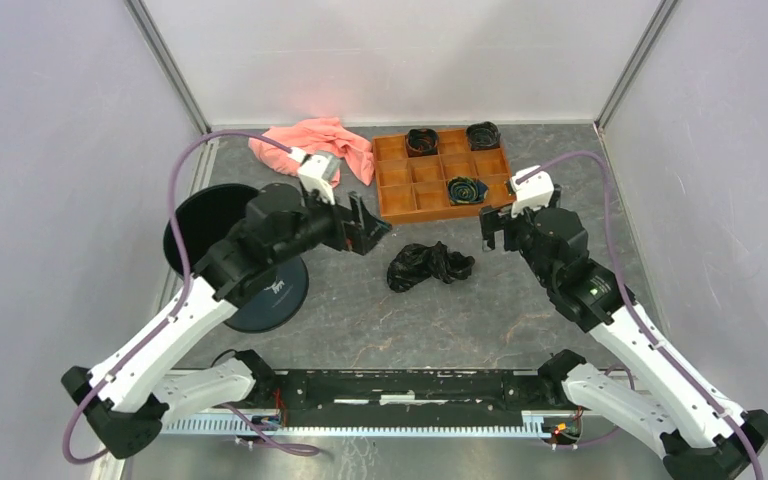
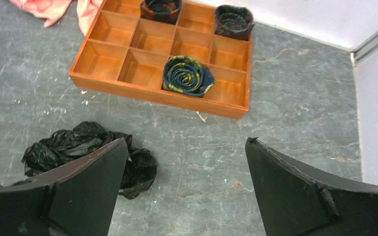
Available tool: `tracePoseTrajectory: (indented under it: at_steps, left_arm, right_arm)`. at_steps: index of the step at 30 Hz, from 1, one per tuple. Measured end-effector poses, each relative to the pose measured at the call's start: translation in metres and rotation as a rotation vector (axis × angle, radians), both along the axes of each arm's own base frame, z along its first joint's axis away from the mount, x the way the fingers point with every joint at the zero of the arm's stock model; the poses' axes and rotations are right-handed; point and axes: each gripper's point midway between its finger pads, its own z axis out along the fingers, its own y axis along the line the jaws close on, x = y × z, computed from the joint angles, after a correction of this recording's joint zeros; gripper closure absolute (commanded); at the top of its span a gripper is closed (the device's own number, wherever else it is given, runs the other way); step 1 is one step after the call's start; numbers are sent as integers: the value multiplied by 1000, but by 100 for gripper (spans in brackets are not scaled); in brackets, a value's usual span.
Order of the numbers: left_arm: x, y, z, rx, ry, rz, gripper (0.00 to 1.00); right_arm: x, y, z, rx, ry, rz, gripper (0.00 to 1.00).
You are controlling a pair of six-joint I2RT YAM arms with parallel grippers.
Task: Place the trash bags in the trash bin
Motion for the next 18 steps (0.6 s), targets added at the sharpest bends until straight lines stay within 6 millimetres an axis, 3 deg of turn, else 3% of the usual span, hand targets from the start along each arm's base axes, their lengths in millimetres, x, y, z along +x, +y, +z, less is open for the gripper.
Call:
tracePoseTrajectory:
  at_steps: [2, 5, 13, 18]
  left_arm:
    - [-8, -18, -14, 23, 27, -57, 0]
    - [-15, -28, -30, 45, 51, -91, 0]
    - [-40, -35, -60, 13, 107, -190, 0]
    - [-60, -32, -80, -41, 153, -227, 0]
  right_arm:
    - [0, 5, -8, -6, 19, 29, 2]
    - [-3, 17, -31, -13, 65, 95, 2]
    - [-25, 51, -126, 49, 296, 271, 2]
    - [-26, 40, -159, 230, 388, 269, 2]
